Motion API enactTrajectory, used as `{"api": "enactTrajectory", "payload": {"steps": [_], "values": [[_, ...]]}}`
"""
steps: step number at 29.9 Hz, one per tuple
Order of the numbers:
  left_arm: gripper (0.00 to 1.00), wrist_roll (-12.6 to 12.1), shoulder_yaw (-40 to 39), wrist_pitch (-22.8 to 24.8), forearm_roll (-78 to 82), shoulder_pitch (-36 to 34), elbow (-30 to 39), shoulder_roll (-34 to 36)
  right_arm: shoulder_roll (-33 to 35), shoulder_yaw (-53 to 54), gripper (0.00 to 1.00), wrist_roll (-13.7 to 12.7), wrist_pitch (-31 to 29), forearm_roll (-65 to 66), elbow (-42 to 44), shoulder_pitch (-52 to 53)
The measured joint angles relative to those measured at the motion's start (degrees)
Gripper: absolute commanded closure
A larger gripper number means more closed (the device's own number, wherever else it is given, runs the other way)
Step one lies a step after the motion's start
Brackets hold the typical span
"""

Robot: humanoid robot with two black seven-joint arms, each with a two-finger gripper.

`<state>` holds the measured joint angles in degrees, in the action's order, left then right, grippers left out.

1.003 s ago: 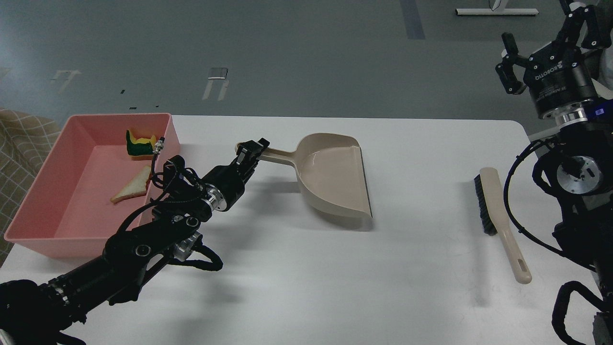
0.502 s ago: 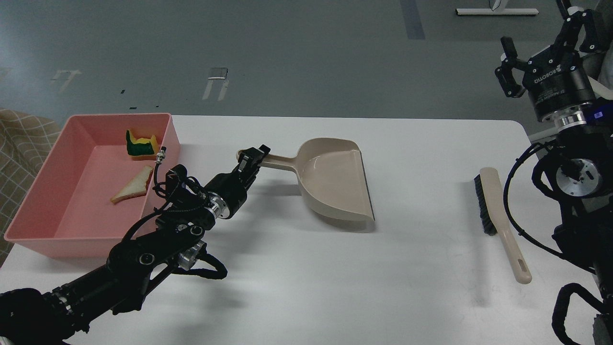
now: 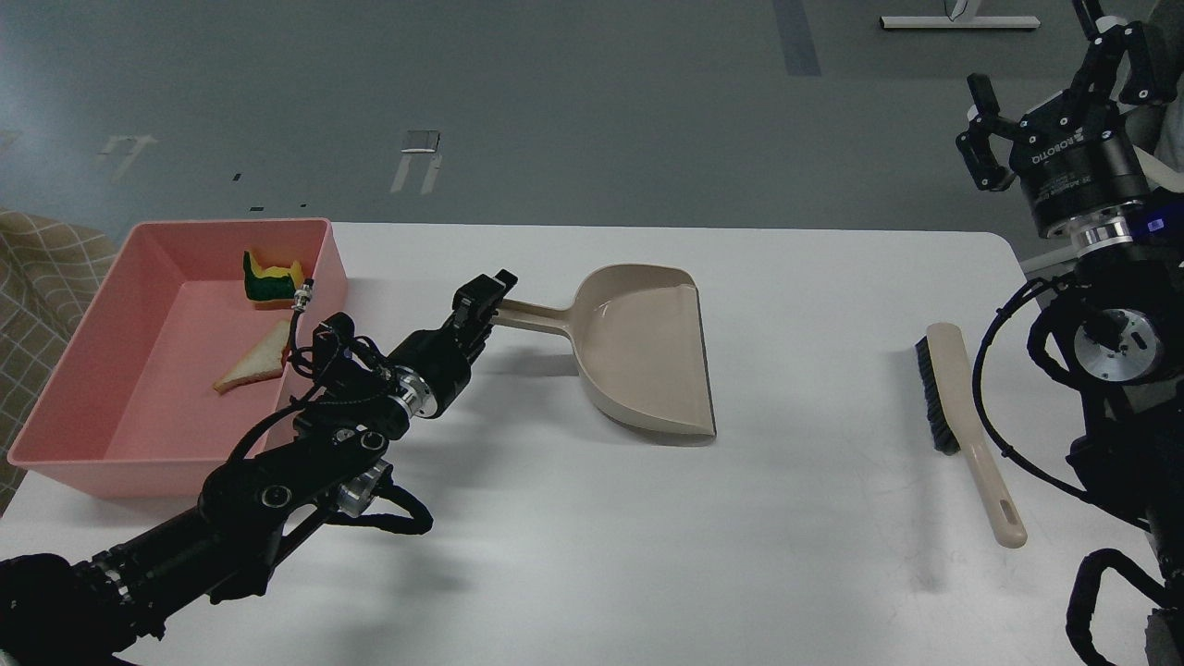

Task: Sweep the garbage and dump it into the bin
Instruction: 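Slide the dustpan farther from the bin with the left gripper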

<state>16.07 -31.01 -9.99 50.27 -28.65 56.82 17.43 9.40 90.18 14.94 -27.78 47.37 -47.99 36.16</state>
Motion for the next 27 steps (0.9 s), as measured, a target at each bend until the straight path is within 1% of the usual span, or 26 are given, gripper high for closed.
{"api": "enactTrajectory", "payload": {"steps": [2,5,16,19,27], "values": [[0.20,-0.1,0.0,0.1,0.0,0.0,0.0,0.5,0.0,0.0,0.00,0.0,0.0,0.0,0.0,0.0],[0.17,-0.2,0.1,0.1,0.1,0.0,0.0,1.6,0.0,0.0,0.00,0.0,0.0,0.0,0.1,-0.1],[0.17,-0.1,0.0,0.8,0.1,-1.0,0.2,7.3,0.0,0.1,0.00,0.6,-0.2,-0.1,0.2,-1.9],[0.17,0.0,0.0,1.5,0.1,-1.4,0.5,7.8,0.0,0.2,0.00,0.6,-0.2,-0.1,0.2,-2.1],[0.17,0.0,0.1,1.9,0.2,-0.8,4.7,7.3,0.0,0.2,0.00,0.6,-0.2,-0.1,-0.1,-2.1]]}}
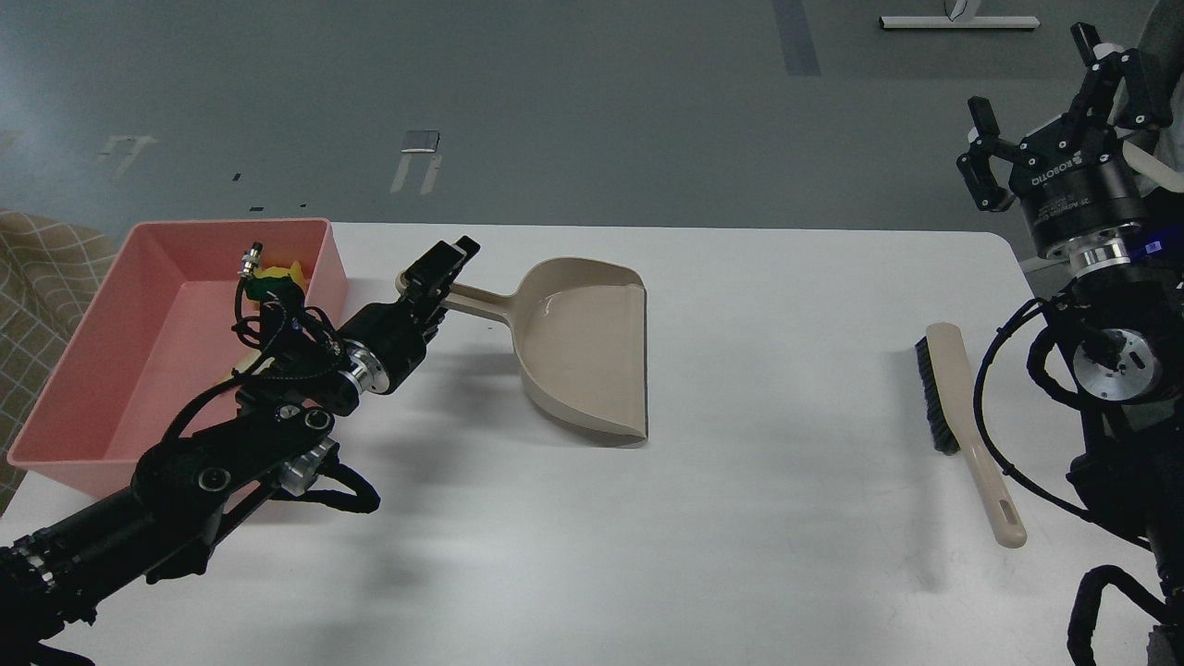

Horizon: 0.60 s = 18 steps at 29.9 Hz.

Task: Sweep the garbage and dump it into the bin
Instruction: 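Slide the dustpan farther from the bin with the left gripper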

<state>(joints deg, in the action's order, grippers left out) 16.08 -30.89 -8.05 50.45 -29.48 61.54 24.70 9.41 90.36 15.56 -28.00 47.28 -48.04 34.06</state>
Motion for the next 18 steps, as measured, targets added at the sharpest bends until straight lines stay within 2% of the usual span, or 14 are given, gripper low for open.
{"api": "enactTrajectory", "payload": {"steps": [18], "values": [[0.17,0.1,-0.1,0.0,0.0,0.7,0.3,-5.6,1.6,0.0,0.00,1.0,0.0,0.0,-0.1,-0.4]]}}
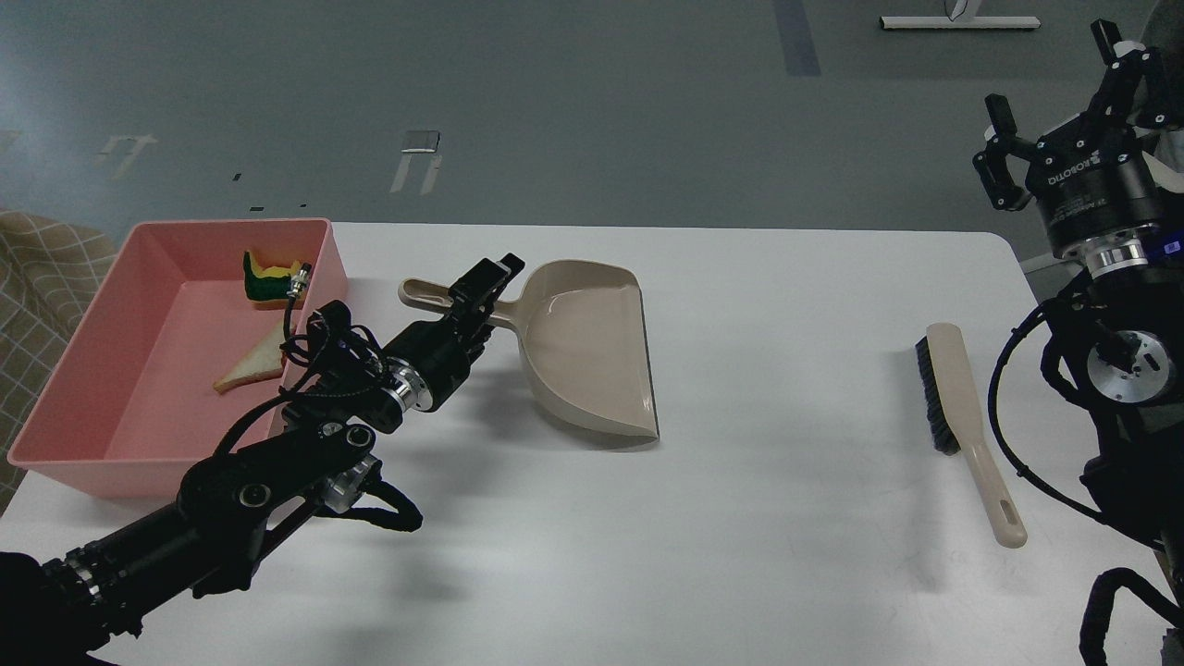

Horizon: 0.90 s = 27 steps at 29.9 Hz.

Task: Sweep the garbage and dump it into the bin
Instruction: 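Slide the dustpan farther from the bin with the left gripper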

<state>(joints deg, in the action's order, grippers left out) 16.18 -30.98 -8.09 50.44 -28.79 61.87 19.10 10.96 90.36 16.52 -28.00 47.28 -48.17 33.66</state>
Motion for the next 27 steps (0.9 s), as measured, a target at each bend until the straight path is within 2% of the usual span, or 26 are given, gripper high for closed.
{"api": "enactTrajectory", "payload": {"steps": [20,27], "values": [[0.17,0.3,-0.2,0.0,-0.7,-1.1,-1.9,-8.6,1.2,0.0,0.00,0.0,0.0,0.0,0.0,-0.4],[0.17,-0.1,0.3,-0.1,-0.3,-1.1,-3.3,-7.7,1.5,0.0,0.00,0.0,0.0,0.0,0.0,-0.5]]}}
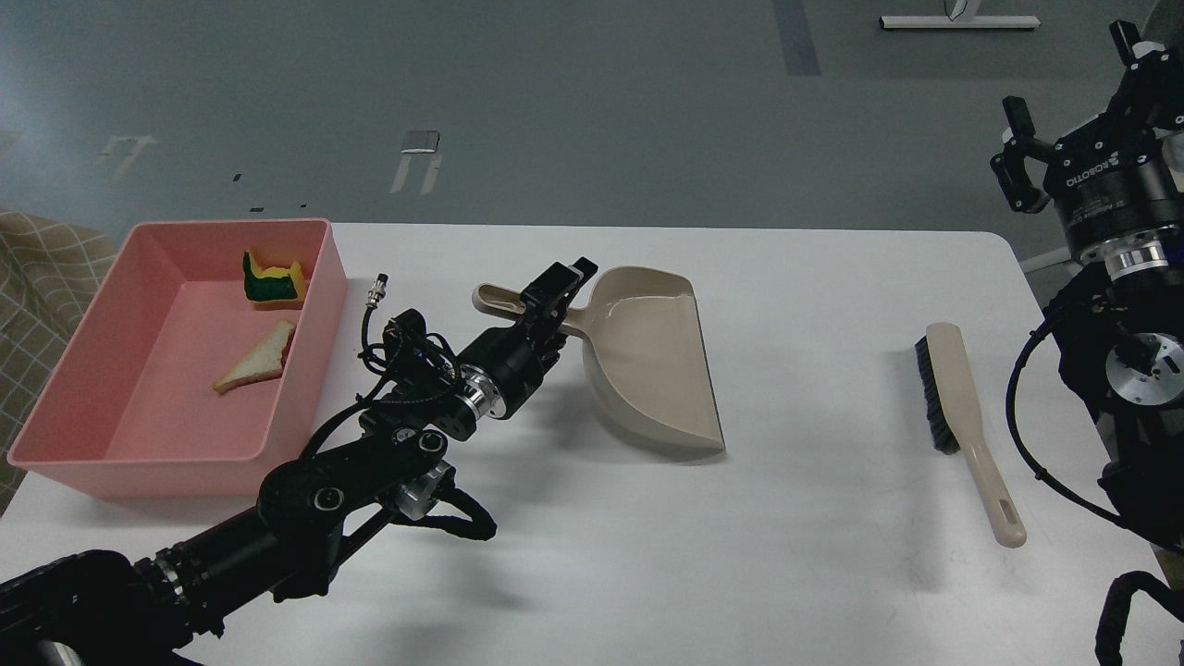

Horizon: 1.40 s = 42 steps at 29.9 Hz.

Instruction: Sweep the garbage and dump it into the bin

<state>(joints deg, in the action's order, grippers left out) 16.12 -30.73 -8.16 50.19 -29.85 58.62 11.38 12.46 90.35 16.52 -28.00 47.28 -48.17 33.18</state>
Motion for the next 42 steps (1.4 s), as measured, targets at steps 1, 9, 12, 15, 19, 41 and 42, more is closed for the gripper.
{"api": "enactTrajectory", "payload": {"steps": [1,9,12,15,19,41,42], "values": [[0.17,0.0,0.3,0.0,0.1,0.1,-0.4,0.6,0.0,0.0,0.00,0.0,0.0,0.0,0.0,0.0],[0.17,0.0,5.6,-0.1,0.4,0.1,-0.9,3.4,-0.1,0.0,0.00,0.1,0.0,0.0,-0.1,-0.1],[0.17,0.0,5.9,-0.1,0.4,0.1,-0.9,3.5,-0.1,0.0,0.00,0.1,0.0,0.0,-0.2,-0.2],[0.17,-0.1,6.0,-0.2,0.4,0.1,-0.9,3.9,0.0,0.0,0.00,0.1,0.0,0.0,-0.3,-0.2],[0.17,-0.3,6.0,-0.2,0.5,0.1,-1.0,5.8,0.1,0.2,0.00,0.2,0.0,0.0,-0.3,-0.5],[0.17,-0.7,9.0,0.4,0.5,-1.3,0.6,16.0,0.1,0.2,0.00,1.7,0.0,0.0,-0.3,-0.8],[0.17,-0.7,8.9,0.4,0.5,-1.6,1.3,16.8,0.1,0.2,0.00,1.7,0.0,0.0,-0.3,-0.8]]}}
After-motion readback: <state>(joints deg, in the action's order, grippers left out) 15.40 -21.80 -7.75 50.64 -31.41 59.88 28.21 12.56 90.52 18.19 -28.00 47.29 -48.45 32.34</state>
